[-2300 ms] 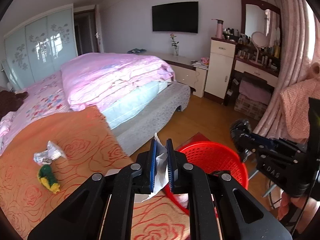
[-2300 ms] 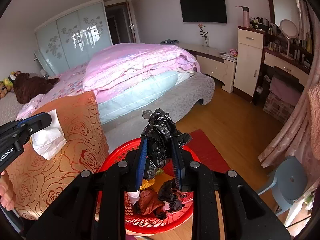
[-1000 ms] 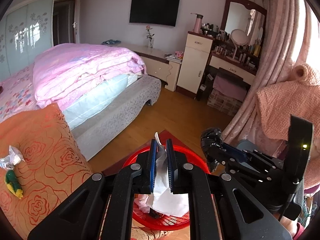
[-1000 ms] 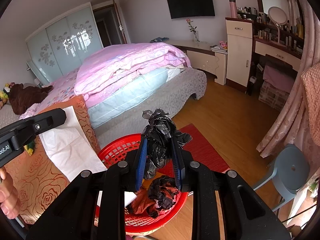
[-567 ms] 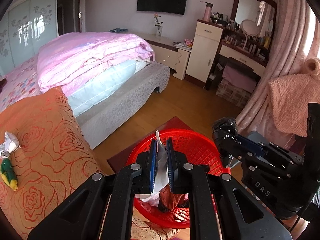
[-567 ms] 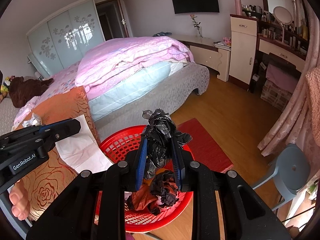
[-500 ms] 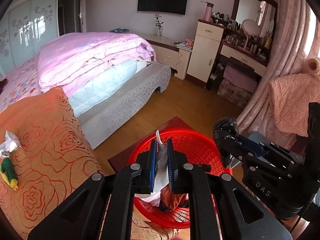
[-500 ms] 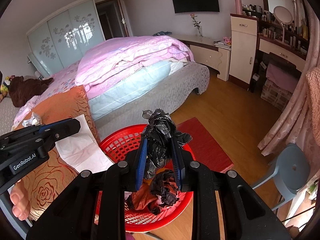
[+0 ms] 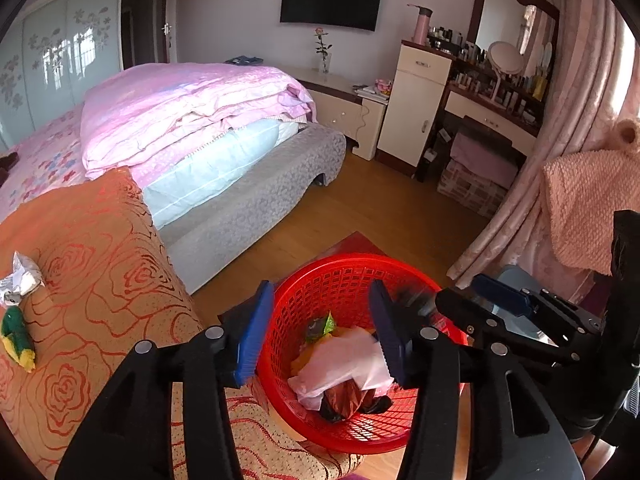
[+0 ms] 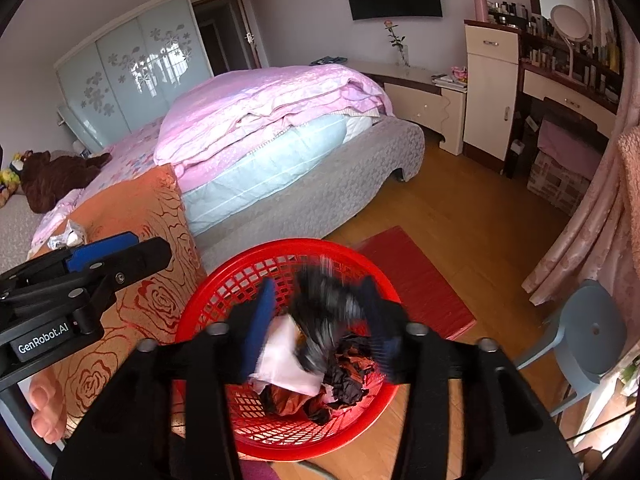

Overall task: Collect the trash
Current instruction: 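Open both tools to drop the napkin and bag into the wastebasket, then move back to the bed and grasp the green-yellow sponge with the left tool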

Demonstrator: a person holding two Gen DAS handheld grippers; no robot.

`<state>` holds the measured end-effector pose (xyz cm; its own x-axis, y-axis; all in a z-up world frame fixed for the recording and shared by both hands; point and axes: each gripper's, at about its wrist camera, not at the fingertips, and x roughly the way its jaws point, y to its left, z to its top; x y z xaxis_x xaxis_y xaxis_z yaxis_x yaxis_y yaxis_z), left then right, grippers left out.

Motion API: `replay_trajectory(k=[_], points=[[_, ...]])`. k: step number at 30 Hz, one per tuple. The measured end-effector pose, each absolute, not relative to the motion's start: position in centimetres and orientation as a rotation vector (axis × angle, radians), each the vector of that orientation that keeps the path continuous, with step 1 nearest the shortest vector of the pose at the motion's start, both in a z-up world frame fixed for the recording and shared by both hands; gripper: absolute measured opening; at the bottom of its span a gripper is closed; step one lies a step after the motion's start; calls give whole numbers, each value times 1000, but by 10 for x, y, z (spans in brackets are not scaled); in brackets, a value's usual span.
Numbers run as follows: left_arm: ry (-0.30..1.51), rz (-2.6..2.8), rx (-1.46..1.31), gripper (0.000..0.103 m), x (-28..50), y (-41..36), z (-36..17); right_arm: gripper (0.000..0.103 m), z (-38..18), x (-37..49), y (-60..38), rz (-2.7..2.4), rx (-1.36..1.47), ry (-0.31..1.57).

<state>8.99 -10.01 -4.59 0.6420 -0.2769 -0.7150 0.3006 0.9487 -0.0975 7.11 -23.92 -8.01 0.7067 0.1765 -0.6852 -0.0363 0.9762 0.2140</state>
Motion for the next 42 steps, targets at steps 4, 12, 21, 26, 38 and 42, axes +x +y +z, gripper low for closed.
replay_trajectory(k=[4,12,21,26,38,42], points=[[807,-317,25,50,88,-94,-46,57,-80,69,-241,107,198,769],[806,-268,10,56,86,-77,-47,58,-81,68,-241,106,194,767],[771,-127,19,69,76,-36,-40,60,-80,66,-233,119,174,765],[771,-15,-5,71,74,5,-39,60,-77,63,-224,132,163,761],[791,254,-119,74,80,121,-46,62,-74,59,-208,158,140,760],[819,265,-159,74,85,142,-55,62,-76,59,-206,160,136,766]])
